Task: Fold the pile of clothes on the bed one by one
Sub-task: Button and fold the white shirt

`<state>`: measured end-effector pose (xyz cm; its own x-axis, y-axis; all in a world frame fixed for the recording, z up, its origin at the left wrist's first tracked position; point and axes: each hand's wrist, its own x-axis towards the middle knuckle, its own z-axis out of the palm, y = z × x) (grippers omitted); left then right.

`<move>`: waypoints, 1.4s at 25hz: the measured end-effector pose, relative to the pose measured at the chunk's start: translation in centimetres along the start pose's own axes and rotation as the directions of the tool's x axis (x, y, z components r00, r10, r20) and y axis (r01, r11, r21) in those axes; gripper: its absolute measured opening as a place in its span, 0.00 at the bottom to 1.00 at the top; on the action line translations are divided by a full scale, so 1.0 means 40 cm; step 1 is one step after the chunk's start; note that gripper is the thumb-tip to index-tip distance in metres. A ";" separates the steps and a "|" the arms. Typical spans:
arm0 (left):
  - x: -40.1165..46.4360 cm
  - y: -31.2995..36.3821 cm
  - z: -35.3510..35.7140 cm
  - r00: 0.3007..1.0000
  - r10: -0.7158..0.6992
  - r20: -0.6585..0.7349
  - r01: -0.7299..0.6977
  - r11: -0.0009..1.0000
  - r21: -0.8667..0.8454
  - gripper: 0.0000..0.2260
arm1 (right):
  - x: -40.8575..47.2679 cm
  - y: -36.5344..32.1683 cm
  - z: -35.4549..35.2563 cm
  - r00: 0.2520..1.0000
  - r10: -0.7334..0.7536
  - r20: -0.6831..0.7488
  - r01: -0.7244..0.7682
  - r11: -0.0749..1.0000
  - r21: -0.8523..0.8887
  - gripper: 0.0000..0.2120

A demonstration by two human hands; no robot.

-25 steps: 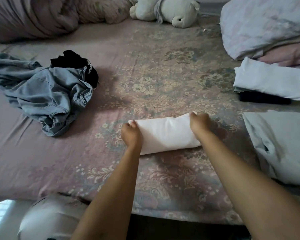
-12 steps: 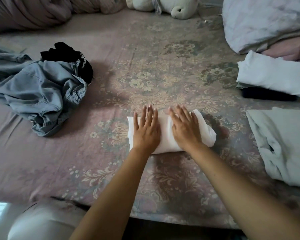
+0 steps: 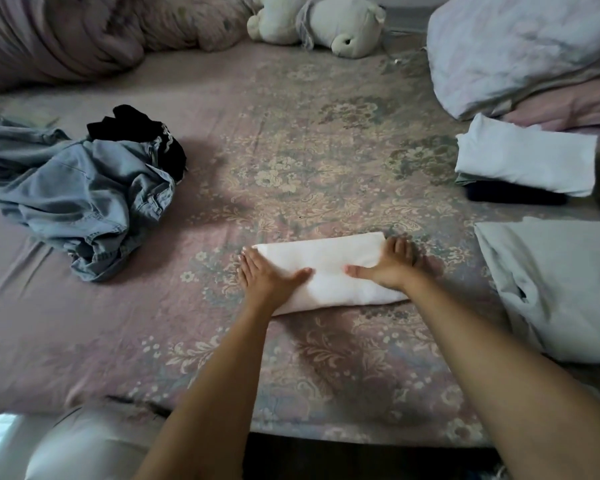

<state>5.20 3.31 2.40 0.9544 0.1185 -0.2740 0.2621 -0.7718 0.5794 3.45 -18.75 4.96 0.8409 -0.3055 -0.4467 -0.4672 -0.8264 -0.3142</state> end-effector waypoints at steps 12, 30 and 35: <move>-0.054 0.022 -0.109 0.997 0.006 0.072 0.032 0.854 -0.519 0.16 | -0.028 0.017 -0.085 0.992 -0.117 0.050 0.053 0.740 0.670 0.32; 0.255 1.078 0.370 0.917 0.378 0.129 -0.208 0.726 -0.655 0.23 | 0.360 0.602 -0.775 0.799 0.432 -0.419 0.077 0.617 0.783 0.30; 0.297 1.071 0.476 0.925 0.351 -0.145 -0.374 0.771 -0.515 0.14 | 0.447 0.659 -0.663 0.741 0.415 -0.527 0.012 0.777 0.629 0.19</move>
<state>25.05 -40.24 9.35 0.9956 -0.0713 0.0613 -0.0809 -0.3175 0.9448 13.43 -58.55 10.89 0.5732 -0.8192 -0.0199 -0.5252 -0.3486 -0.7763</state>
